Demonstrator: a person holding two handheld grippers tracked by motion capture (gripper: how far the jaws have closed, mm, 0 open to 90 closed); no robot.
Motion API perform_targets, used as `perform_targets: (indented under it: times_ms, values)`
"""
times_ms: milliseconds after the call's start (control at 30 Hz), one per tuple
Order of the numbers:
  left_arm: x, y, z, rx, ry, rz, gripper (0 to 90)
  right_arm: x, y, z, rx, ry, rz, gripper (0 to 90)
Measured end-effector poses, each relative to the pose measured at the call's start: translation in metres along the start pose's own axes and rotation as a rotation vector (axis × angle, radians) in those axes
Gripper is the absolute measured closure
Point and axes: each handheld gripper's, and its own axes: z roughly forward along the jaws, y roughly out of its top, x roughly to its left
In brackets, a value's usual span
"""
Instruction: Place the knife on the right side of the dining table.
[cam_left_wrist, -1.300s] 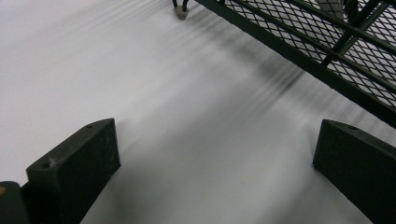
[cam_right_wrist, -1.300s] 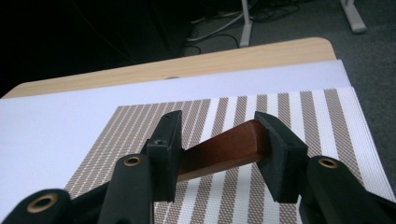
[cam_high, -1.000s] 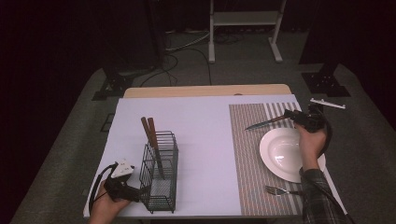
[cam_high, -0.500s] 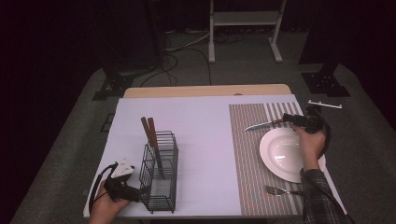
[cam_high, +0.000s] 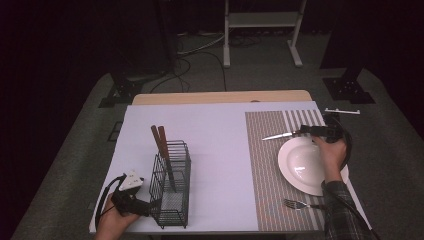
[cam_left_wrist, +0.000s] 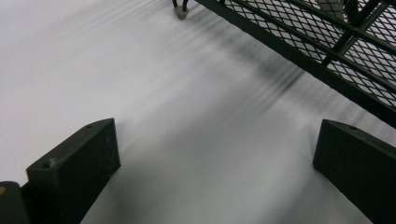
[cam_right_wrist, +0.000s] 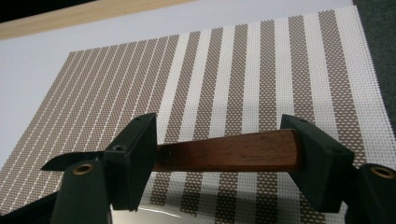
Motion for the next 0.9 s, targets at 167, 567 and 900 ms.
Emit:
perform_targets:
  times_ms: [167,567,900]
  values:
    - [0.0,0.0,0.0,0.0,0.0,0.0,0.0,0.0016,0.0008,0.0018,0.024,-0.034,-0.027,25.8]
    - [0.0,0.0,0.0,0.0,0.0,0.0,0.0,0.0036,0.0015,0.0081,0.094,-0.097,-0.054,23.6]
    - [0.0001,0.0001,0.0,0.001,-0.001,-0.001,0.0,0.0038,0.0017,0.0054,0.08,-0.106,-0.052,23.3]
